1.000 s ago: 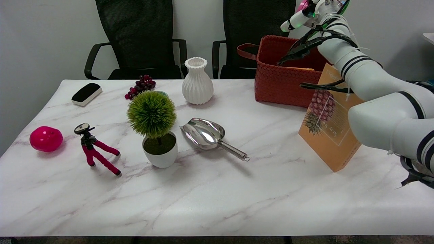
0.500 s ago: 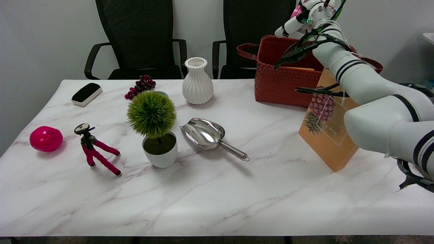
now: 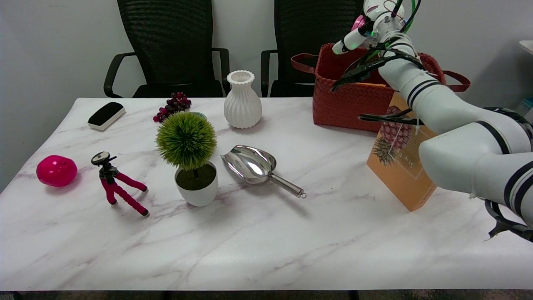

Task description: Place the pink gum jar into the brown storage basket.

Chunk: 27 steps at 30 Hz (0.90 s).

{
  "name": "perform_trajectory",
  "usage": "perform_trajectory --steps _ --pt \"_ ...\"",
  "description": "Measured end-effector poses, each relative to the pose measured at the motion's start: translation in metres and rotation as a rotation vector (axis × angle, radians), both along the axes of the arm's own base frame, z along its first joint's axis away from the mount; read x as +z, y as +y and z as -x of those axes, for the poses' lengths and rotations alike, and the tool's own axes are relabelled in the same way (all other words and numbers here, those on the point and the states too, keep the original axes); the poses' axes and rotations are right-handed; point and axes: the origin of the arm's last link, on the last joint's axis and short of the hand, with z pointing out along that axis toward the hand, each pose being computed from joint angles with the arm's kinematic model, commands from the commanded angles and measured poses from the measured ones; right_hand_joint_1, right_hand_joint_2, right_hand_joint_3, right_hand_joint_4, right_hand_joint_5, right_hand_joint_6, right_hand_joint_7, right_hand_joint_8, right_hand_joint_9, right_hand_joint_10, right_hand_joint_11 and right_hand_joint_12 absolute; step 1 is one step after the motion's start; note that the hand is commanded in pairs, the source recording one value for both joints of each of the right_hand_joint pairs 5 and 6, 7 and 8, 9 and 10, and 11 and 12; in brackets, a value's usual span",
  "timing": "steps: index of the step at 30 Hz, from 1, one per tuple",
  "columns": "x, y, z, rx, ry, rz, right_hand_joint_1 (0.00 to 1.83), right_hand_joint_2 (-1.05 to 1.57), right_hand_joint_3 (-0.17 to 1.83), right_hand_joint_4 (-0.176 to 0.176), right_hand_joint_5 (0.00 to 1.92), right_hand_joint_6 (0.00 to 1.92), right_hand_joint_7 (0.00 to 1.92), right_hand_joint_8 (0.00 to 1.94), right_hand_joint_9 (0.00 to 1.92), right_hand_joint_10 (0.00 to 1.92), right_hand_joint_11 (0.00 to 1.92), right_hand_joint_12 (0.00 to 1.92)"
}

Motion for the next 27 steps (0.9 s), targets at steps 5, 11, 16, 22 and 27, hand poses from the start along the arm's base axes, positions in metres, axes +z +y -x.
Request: perform_trajectory --steps 5,11,16,22,27 --pt "-0.004 -0.001 0.005 -0.008 -0.006 -0.006 1.00 0.37 0.41 0.000 0.98 0.98 1.92 1.92 1.88 1.88 1.92 1.92" --pt "-0.006 -0.001 0.012 -0.015 -0.016 -0.007 1.00 0.37 0.41 0.000 0.99 0.99 1.92 1.92 1.88 1.88 1.92 1.92" --pt "-0.008 0.000 0.019 -0.022 -0.028 -0.005 1.00 0.38 0.41 0.000 0.98 0.98 1.92 1.92 1.87 1.87 1.92 1.92" --pt "-0.009 0.000 0.025 -0.029 -0.036 -0.004 0.98 0.30 0.50 0.000 0.92 0.92 1.83 1.83 1.65 1.65 1.92 1.92" --pt "-0.009 0.001 0.029 -0.033 -0.040 -0.003 1.06 -0.01 0.67 0.000 0.51 0.51 1.38 1.38 1.20 1.20 1.80 1.80"
